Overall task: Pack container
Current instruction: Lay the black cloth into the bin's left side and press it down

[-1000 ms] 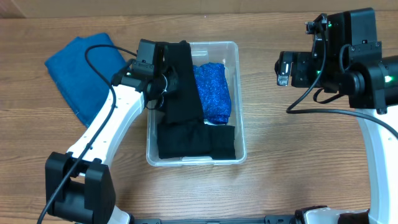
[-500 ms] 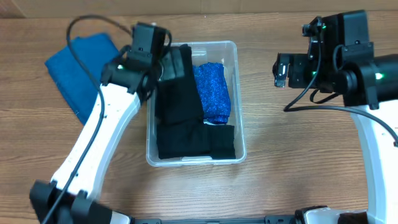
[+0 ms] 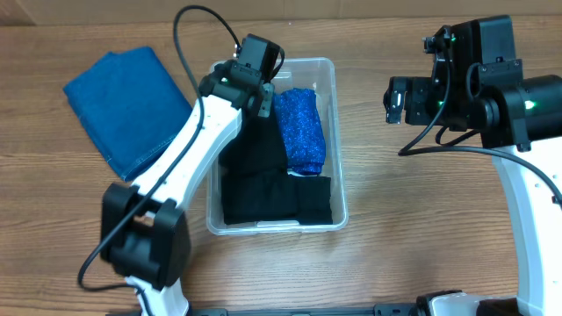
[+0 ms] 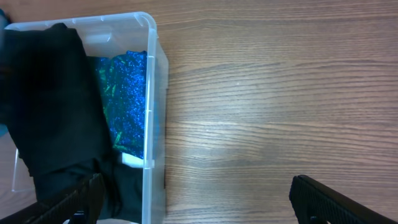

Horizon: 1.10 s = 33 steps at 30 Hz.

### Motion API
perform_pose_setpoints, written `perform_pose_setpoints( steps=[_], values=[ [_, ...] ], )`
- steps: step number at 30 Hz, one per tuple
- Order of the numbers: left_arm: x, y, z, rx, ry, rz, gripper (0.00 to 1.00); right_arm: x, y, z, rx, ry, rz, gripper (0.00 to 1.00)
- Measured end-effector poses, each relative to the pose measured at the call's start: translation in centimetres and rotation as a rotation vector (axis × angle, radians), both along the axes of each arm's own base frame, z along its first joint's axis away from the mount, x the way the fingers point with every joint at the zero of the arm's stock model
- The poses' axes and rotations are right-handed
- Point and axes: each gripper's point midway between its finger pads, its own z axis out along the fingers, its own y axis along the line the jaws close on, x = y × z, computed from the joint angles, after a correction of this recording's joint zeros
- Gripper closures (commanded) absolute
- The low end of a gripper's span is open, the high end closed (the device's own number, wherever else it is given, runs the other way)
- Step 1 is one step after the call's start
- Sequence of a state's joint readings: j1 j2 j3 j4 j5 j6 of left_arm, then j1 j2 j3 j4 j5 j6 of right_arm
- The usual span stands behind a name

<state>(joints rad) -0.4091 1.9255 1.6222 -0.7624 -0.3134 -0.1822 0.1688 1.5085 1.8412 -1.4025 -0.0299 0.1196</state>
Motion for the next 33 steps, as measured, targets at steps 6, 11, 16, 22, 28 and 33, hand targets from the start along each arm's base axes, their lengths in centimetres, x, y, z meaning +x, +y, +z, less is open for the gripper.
perform_pose_setpoints(
  steps=[6,11,16,22,28,33],
  values=[
    [-0.7,3.3,-9.0,-0.013,0.252,0.103,0.96,0.0,0.0,0.0,0.000,0.001,0.000,0.00],
    [-1.3,2.9,-9.8,-0.072,0.328,0.099,0.96,0.0,0.0,0.0,0.000,0.002,0.000,0.00],
    [-2.5,2.8,-7.4,-0.094,0.358,0.087,0.78,-0.1,0.0,-0.1,0.000,0.004,0.000,0.00],
    [-5.4,5.3,15.3,-0.193,-0.082,0.084,0.00,-0.1,0.0,-0.1,-0.001,0.004,-0.001,0.00],
    [-10.9,19.5,20.5,-0.276,-0.188,0.492,0.00,-0.1,0.0,-0.1,-0.001,0.004,0.000,0.00],
    [-11.9,31.4,11.2,-0.447,-0.069,0.848,0.00,-0.1,0.0,-0.1,-0.001,0.004,0.000,0.00]
  ],
)
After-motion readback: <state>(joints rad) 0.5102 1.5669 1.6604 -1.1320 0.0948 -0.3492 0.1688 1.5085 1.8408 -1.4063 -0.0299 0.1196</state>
